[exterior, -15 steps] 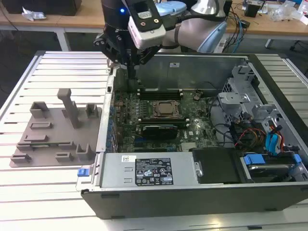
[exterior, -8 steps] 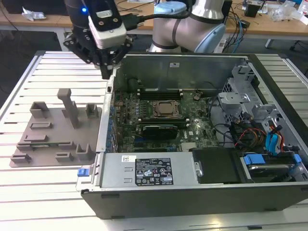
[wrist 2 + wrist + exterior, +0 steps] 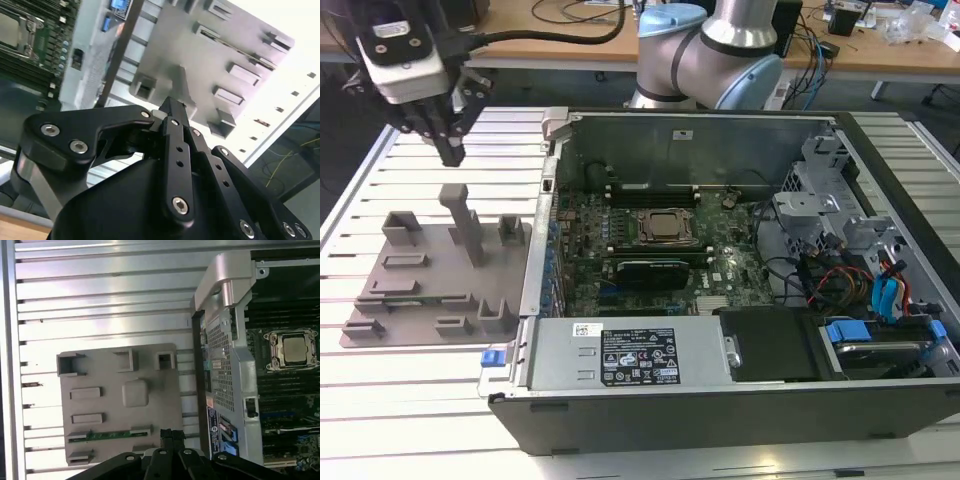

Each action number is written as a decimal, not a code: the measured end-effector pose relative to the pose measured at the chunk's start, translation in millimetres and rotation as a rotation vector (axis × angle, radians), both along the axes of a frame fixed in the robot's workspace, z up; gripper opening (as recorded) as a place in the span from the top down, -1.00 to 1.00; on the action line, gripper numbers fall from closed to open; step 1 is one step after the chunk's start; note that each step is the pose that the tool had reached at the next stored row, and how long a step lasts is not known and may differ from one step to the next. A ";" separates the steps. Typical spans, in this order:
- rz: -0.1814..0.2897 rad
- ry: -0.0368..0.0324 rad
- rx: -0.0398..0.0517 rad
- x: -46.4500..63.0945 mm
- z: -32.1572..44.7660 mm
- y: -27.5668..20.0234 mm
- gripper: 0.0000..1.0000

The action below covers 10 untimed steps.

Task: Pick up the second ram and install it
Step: 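Reach for the second ram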

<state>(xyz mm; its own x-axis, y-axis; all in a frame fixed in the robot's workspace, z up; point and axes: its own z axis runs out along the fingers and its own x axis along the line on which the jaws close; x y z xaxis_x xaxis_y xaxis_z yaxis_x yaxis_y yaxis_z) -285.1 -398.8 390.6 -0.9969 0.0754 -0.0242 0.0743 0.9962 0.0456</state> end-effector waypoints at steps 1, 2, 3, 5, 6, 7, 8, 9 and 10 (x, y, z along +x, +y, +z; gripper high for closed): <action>0.000 0.0000 0.0000 -4.7 -0.2 0.0 0.80; 0.000 0.0000 0.0000 -9.1 -0.3 -0.1 0.80; 0.000 0.0000 -0.0001 -18.6 -0.7 0.0 0.80; 0.000 -0.0001 0.0000 -36.9 -1.7 -0.1 0.80; 0.000 -0.0001 -0.0001 -42.4 -2.0 0.0 0.80; 0.000 -0.0001 -0.0001 -44.7 -2.2 0.0 0.80; 0.000 -0.0001 0.0000 -47.7 -2.5 -0.4 0.80; 0.000 0.0001 -0.0001 -49.4 -2.6 -1.5 0.80; 0.000 0.0000 0.0000 -50.3 -2.6 -2.8 0.80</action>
